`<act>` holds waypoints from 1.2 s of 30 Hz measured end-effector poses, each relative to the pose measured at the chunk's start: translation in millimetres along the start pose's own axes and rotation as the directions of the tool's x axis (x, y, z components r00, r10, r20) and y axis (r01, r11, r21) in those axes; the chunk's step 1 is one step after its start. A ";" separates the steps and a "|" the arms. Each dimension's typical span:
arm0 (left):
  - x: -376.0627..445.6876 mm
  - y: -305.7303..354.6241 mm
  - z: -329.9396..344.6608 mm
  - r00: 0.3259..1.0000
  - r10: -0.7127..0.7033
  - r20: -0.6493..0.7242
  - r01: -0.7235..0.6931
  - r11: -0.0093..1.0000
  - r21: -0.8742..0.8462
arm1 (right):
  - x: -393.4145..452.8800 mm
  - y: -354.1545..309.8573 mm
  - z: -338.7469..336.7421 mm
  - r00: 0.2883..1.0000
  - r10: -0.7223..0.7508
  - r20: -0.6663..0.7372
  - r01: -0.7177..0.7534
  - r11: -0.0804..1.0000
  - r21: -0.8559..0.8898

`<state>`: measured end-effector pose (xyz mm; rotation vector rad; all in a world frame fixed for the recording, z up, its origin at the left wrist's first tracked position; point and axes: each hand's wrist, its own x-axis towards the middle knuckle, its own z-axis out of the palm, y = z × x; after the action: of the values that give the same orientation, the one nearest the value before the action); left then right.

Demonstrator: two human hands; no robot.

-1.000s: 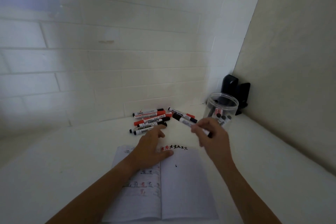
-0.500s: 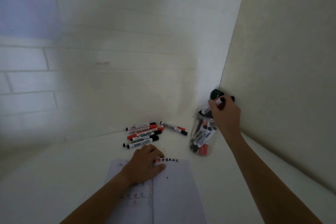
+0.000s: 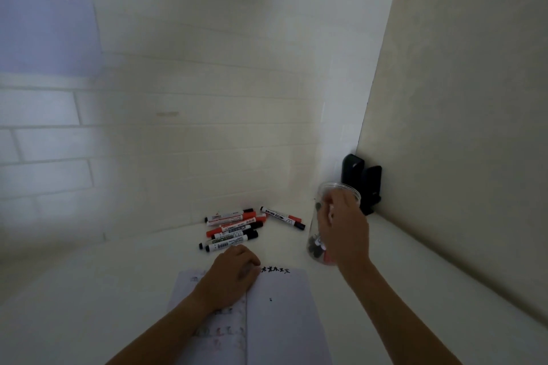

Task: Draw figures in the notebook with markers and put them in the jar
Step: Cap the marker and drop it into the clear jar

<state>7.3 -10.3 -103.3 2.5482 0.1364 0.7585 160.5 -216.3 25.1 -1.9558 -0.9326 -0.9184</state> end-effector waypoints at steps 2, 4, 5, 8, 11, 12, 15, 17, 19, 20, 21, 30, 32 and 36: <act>0.8 -3.0 -0.2 0.999 -0.026 -0.037 0.027 1.000 0.002 | -30.5 -5.9 11.3 0.993 -0.030 0.115 0.025 0.999 0.044; 3.8 -7.1 -1.2 0.995 -0.075 -0.060 0.077 0.997 0.030 | -62.6 -5.2 26.7 0.953 -0.035 0.302 0.030 0.999 0.020; 5.9 -9.4 -2.7 0.992 -0.106 -0.074 0.111 0.992 0.059 | -76.8 -2.6 33.6 0.928 -0.048 0.371 0.045 0.999 0.014; 12.8 -18.1 -11.8 0.970 -0.157 -0.188 0.193 0.961 0.198 | -107.0 9.2 50.5 0.849 -0.071 0.524 0.020 0.995 0.102; 18.3 -31.0 -22.4 0.959 -0.193 -0.209 0.264 0.878 0.400 | -116.6 16.8 58.4 0.815 -0.091 0.573 0.043 0.994 0.096; 19.0 -35.0 -24.0 0.963 -0.193 -0.191 0.260 0.855 0.449 | -117.8 17.9 59.8 0.812 -0.099 0.574 0.054 0.994 0.094; 20.4 -41.9 -26.2 0.973 -0.189 -0.131 0.229 0.830 0.508 | -119.2 18.1 61.4 0.810 -0.108 0.577 0.064 0.993 0.096; 22.0 -38.0 -28.5 0.971 -0.205 -0.121 0.238 0.863 0.445 | -120.2 18.2 61.8 0.817 -0.106 0.566 0.061 0.993 0.098; 23.1 -27.6 -30.0 0.971 -0.179 -0.158 0.222 0.920 0.324 | -119.9 16.3 60.0 0.820 -0.095 0.564 0.048 0.994 0.098; 23.8 -19.6 -30.3 0.974 -0.148 -0.171 0.188 0.950 0.251 | -118.9 14.4 58.2 0.821 -0.092 0.564 0.041 0.994 0.102; 23.9 -9.4 -30.7 0.977 -0.120 -0.175 0.151 0.972 0.181 | -117.8 12.6 56.5 0.821 -0.087 0.565 0.031 0.994 0.108; 6.4 62.4 -1.6 0.960 0.279 0.019 -0.278 0.960 -0.044 | -116.4 8.4 50.1 0.826 -0.199 0.527 -0.029 0.920 0.392; 3.2 67.0 -7.0 0.956 0.292 0.039 -0.284 0.948 -0.145 | -113.3 7.9 45.9 0.850 -0.185 0.494 -0.074 0.886 0.458; 4.8 43.5 -7.6 0.987 0.163 0.001 -0.163 0.986 -0.039 | -105.4 8.9 36.9 0.845 -0.118 0.522 -0.228 0.802 0.551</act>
<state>5.5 -44.5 -74.9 2.5462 -0.0888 0.8085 128.2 -218.7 -82.1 -1.6639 -1.2778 0.0277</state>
